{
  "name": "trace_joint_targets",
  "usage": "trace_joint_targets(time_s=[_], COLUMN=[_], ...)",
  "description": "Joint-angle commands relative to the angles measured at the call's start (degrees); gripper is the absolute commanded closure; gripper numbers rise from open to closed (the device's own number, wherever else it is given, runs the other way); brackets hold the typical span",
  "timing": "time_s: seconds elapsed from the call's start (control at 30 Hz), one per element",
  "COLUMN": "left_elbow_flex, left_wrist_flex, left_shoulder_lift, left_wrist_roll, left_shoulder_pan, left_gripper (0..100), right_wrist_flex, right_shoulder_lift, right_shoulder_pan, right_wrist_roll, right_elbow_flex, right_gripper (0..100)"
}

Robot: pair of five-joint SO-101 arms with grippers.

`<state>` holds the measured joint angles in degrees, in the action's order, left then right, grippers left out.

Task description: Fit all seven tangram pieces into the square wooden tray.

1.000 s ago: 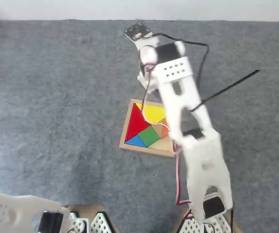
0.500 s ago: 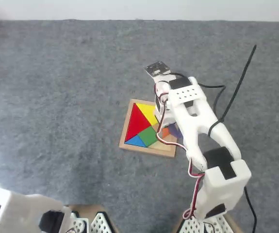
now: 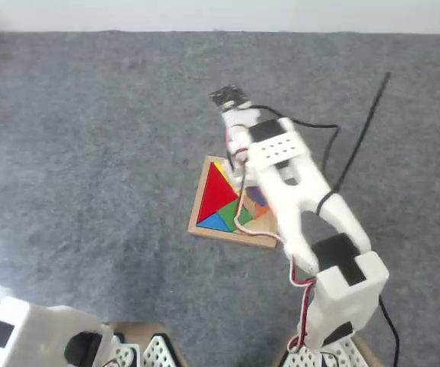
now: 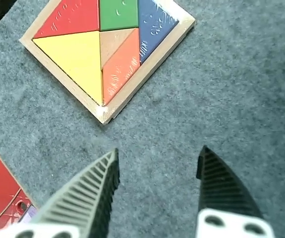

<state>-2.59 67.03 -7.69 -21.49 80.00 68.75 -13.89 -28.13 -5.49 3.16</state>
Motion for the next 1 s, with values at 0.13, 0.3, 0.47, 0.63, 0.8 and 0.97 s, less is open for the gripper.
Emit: trace_joint_targets(time_s=[0.13, 0.3, 0.47, 0.63, 0.8, 0.97], left_elbow_flex=[0.4, 0.4, 0.4, 0.5, 0.5, 0.5], left_wrist_flex=[-1.1, -1.1, -1.1, -1.2, -1.2, -1.1], left_shoulder_lift=[3.5, 3.5, 3.5, 3.5, 3.5, 3.5], left_wrist_roll=[0.1, 0.1, 0.1, 0.1, 0.1, 0.1], left_shoulder_pan=[-0.2, -0.2, -0.2, -0.3, -0.5, -0.4], left_gripper=[75, 75, 75, 75, 75, 75], right_wrist_flex=[-0.7, -0.6, 1.6, 7.1, 10.6, 0.6], right_shoulder_lift=[-2.2, -3.0, -2.0, 7.0, 18.0, 22.5], right_shoulder_pan=[-9.3, -10.0, -8.6, -2.2, -4.5, -5.3], right_wrist_roll=[1.7, 1.8, 1.5, 1.1, -8.8, -14.1], right_elbow_flex=[-3.2, -3.3, -4.1, -4.7, 5.2, 22.1], right_gripper=[79.9, 83.8, 84.5, 84.7, 84.7, 84.7])
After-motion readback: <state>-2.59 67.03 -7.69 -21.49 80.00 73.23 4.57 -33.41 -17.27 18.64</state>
